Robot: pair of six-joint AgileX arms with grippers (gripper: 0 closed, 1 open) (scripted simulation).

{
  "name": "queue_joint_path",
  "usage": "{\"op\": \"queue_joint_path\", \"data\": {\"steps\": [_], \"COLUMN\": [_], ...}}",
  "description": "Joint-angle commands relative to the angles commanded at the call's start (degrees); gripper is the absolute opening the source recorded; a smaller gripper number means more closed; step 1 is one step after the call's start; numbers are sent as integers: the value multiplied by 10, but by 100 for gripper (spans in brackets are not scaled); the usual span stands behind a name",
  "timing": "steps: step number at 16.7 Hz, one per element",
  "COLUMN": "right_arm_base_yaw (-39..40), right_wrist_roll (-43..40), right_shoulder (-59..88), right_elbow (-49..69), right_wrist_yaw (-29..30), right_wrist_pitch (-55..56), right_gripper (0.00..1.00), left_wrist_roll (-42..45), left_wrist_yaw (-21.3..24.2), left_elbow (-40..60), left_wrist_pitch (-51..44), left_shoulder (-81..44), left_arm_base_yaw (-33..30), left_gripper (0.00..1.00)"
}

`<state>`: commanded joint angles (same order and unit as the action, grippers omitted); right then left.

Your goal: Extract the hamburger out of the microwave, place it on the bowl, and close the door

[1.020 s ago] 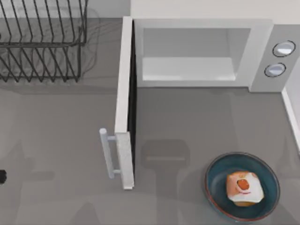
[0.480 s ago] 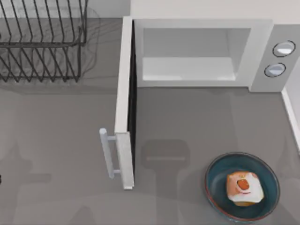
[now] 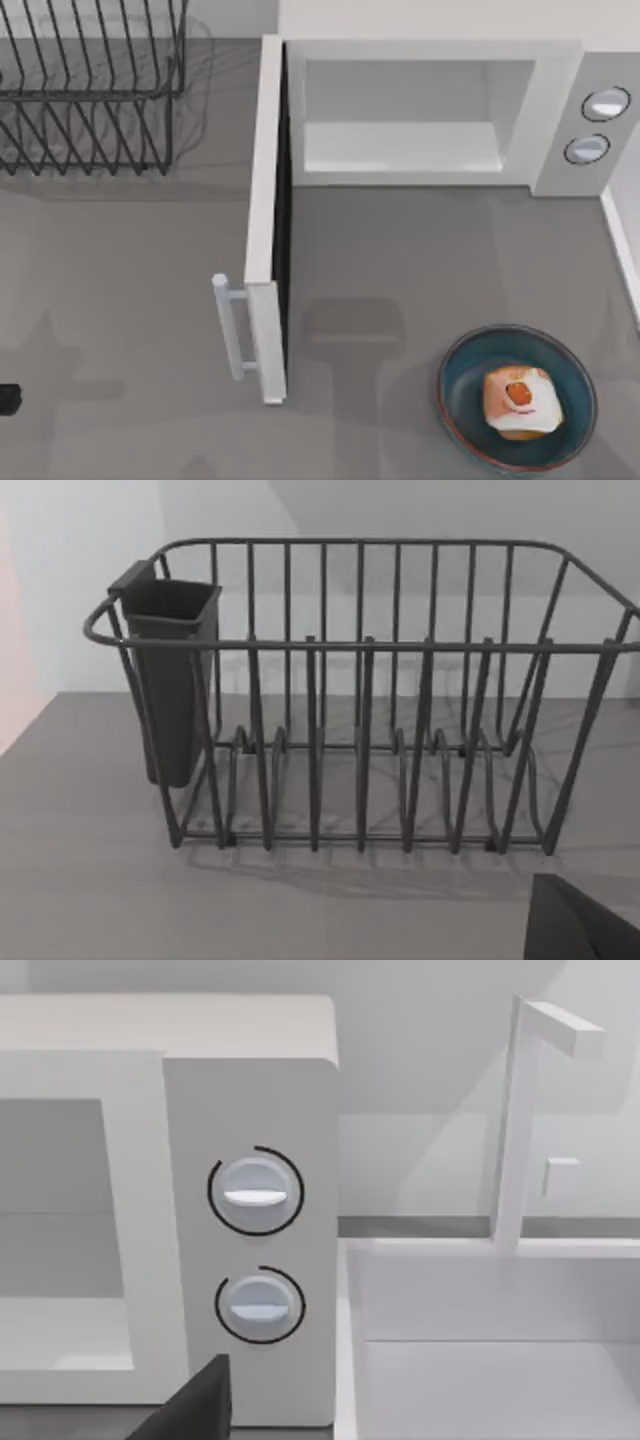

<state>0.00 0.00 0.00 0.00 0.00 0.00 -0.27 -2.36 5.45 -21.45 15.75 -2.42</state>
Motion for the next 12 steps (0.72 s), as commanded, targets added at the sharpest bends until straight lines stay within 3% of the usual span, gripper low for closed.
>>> {"op": "queue_joint_path", "data": {"steps": [3,8,12], "right_arm_base_yaw": [0,0,0], "right_wrist_roll": [0,0,0], "right_shoulder": [0,0,0], "right_elbow": [0,0,0], "right_wrist_yaw": [0,0,0], "right_wrist_pitch": [0,0,0], "right_gripper": [100,100,100], "left_wrist_roll": [0,0,5], "left_wrist_yaw": [-37,-35,30], "left_elbow": [7,6,4], "left_wrist_pitch": [-20,-20,-10], "left_shoulder": [13,-31,-40], "left_arm_base_yaw": [-37,-22,43], "left_gripper": [0,0,0]}}
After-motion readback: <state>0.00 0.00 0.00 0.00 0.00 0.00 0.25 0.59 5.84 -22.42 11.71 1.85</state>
